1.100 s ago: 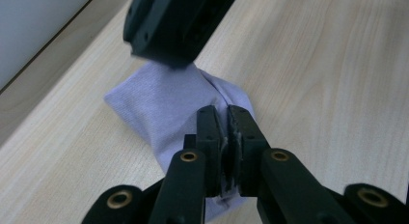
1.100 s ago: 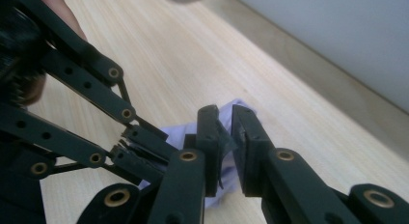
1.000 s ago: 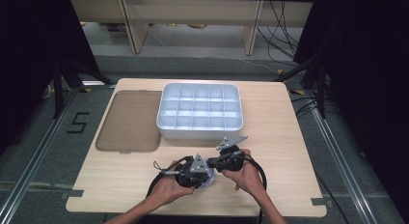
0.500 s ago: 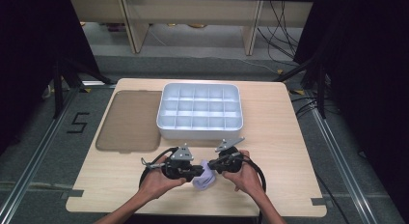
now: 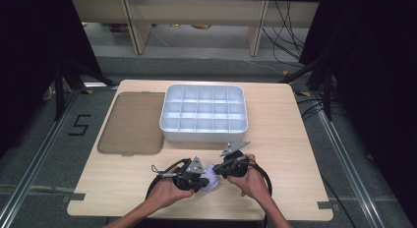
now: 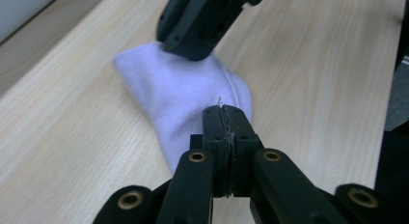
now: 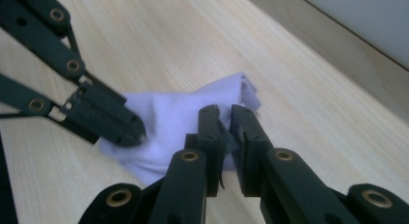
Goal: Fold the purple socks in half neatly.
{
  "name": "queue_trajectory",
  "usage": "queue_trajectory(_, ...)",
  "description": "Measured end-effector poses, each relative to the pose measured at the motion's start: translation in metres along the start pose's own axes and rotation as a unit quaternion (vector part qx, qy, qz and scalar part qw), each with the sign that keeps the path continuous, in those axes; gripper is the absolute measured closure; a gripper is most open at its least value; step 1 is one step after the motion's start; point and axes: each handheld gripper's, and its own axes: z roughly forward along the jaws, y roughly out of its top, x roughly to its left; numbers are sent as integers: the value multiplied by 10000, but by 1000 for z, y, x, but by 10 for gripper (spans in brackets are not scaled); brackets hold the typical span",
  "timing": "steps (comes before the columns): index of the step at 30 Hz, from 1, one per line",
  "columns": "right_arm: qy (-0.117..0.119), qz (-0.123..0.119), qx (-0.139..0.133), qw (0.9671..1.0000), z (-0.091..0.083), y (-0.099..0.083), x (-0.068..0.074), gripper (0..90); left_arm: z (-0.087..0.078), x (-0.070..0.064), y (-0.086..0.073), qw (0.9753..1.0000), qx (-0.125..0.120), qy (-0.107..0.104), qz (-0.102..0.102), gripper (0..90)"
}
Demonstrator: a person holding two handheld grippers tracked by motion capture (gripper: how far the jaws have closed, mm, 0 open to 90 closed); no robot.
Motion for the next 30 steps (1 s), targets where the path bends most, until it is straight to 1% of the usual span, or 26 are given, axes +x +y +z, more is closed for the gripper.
queue_trajectory(1, -23, 72, 36, 10000, -1, -1, 1, 828, -1, 1, -1, 10000, 17, 21, 26, 882)
queue_trajectory(2, 29, 138, 74, 9999, -4, -1, 2, 814, -1, 1, -1, 10000, 19, 17, 40, 882)
queue_trajectory(3, -7, 167, 56, 9998, -5, -1, 2, 785, -1, 2, -2, 10000, 28, 23, 56, 882)
queue_trajectory(4, 3, 126, -24, 9999, -6, -1, 2, 746, -1, 1, -2, 10000, -10, 27, 32, 882)
queue_trajectory(5, -53, 126, -119, 9998, -6, -1, 2, 725, 0, -1, -2, 10000, -19, 56, 15, 882)
queue_trajectory(6, -5, 155, -31, 9999, -10, 1, 1, 693, 0, -1, -1, 10000, -15, 68, 55, 882)
queue_trajectory(7, -27, 240, -26, 9997, -10, 2, 1, 652, 0, -1, -1, 10000, -12, 70, 67, 882)
queue_trajectory(8, -39, 248, -34, 9997, -11, 4, -1, 625, 0, -2, -1, 9999, -13, 76, 77, 882)
queue_trajectory(9, -55, 303, -13, 9995, -11, 5, -2, 615, 0, -2, -1, 9999, 1, 72, 98, 882)
queue_trajectory(10, -16, 472, 77, 9989, -11, 5, -2, 591, 0, -1, -1, 9998, 28, 89, 160, 882)
queue_trajectory(11, 46, 384, 4, 9993, -9, 6, -5, 574, 0, -1, -1, 9998, 36, 90, 160, 882)
queue_trajectory(12, 150, 467, 41, 9988, -7, 6, -5, 557, 0, -1, -1, 9998, 32, 85, 159, 882)
queue_trajectory(13, 231, 534, 65, 9983, -5, 6, -4, 553, 0, -1, -1, 9998, 31, 84, 159, 882)
queue_trajectory(14, 287, 537, 63, 9981, -2, 6, -5, 549, 0, -2, -1, 9999, -7, 87, 114, 882)
queue_trajectory(15, 321, 547, 169, 9978, 0, 6, -5, 536, 1, -3, -2, 10000, -21, 73, 45, 882)
queue_trajectory(16, 339, 556, 209, 9977, 2, 6, -5, 523, 0, -2, -2, 9998, -6, 99, 152, 882)
queue_trajectory(18, 463, 568, 279, 9969, 8, 6, -5, 507, 1, -2, -2, 9998, -11, 98, 150, 882)
queue_trajectory(20, 406, 626, 384, 9965, 11, 7, -6, 495, 1, -3, -2, 9997, -11, 111, 195, 882)
queue_trajectory(21, 458, 676, 427, 9957, 12, 7, -6, 493, 1, -3, -3, 9998, -24, 111, 183, 882)
queue_trajectory(22, 455, 720, 477, 9952, 13, 7, -6, 493, 1, -3, -3, 9998, -21, 110, 191, 882)
queue_trajectory(23, 475, 704, 503, 9951, 14, 7, -6, 492, 1, -3, -3, 9998, -29, 107, 186, 882)
queue_trajectory(24, 437, 695, 544, 9951, 17, 7, -6, 492, 1, -2, -3, 9997, 2, 101, 223, 882)
queue_trajectory(26, 464, 719, 639, 9943, 20, 7, -5, 492, 1, -3, -3, 9997, -8, 98, 217, 882)
queue_trajectory(29, 492, 701, 669, 9941, 21, 8, -5, 500, 1, -2, -4, 9997, -21, 84, 218, 882)
queue_trajectory(30, 518, 705, 659, 9940, 22, 8, -5, 505, 1, -2, -5, 9999, -31, 74, 138, 882)
